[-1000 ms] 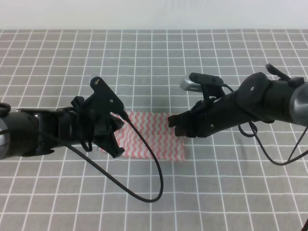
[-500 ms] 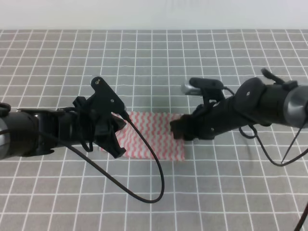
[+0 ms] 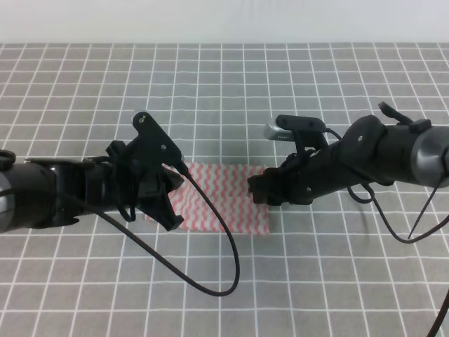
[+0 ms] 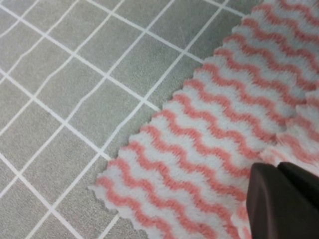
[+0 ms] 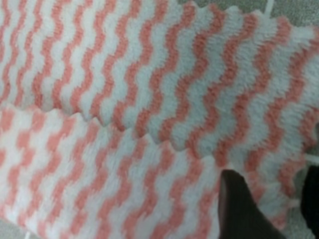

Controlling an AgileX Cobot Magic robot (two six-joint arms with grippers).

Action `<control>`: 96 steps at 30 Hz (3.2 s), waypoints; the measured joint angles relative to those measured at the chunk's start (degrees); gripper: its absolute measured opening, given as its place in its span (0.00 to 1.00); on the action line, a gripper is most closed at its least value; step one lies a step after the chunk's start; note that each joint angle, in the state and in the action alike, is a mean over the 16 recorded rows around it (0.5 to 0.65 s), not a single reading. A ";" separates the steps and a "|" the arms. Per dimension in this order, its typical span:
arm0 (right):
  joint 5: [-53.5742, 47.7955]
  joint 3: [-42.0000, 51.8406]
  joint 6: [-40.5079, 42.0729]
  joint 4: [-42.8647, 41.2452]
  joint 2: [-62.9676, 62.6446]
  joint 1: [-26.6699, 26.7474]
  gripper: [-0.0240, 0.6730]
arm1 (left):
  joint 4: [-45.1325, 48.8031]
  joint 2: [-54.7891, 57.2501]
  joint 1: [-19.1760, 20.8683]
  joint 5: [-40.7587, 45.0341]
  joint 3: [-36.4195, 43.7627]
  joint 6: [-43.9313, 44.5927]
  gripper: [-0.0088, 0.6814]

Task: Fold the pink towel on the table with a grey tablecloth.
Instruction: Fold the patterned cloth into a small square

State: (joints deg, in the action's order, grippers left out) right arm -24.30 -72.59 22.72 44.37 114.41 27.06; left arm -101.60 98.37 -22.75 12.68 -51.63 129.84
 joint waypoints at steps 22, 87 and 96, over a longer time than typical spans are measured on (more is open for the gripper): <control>-0.66 -0.21 0.21 0.15 1.01 -0.11 0.24 | -0.11 0.00 0.00 0.08 0.00 -0.04 0.01; 1.37 -3.49 -0.10 0.36 -3.19 -0.62 0.01 | 1.18 1.33 0.13 -6.37 -4.25 0.98 0.01; 2.10 -3.48 -0.12 0.48 -3.10 -0.62 0.01 | 1.07 1.91 0.13 -7.84 -5.16 1.26 0.01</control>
State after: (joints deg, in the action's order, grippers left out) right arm -22.20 -76.07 22.60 44.85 111.32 26.45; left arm -100.52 100.29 -22.63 4.84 -56.79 131.10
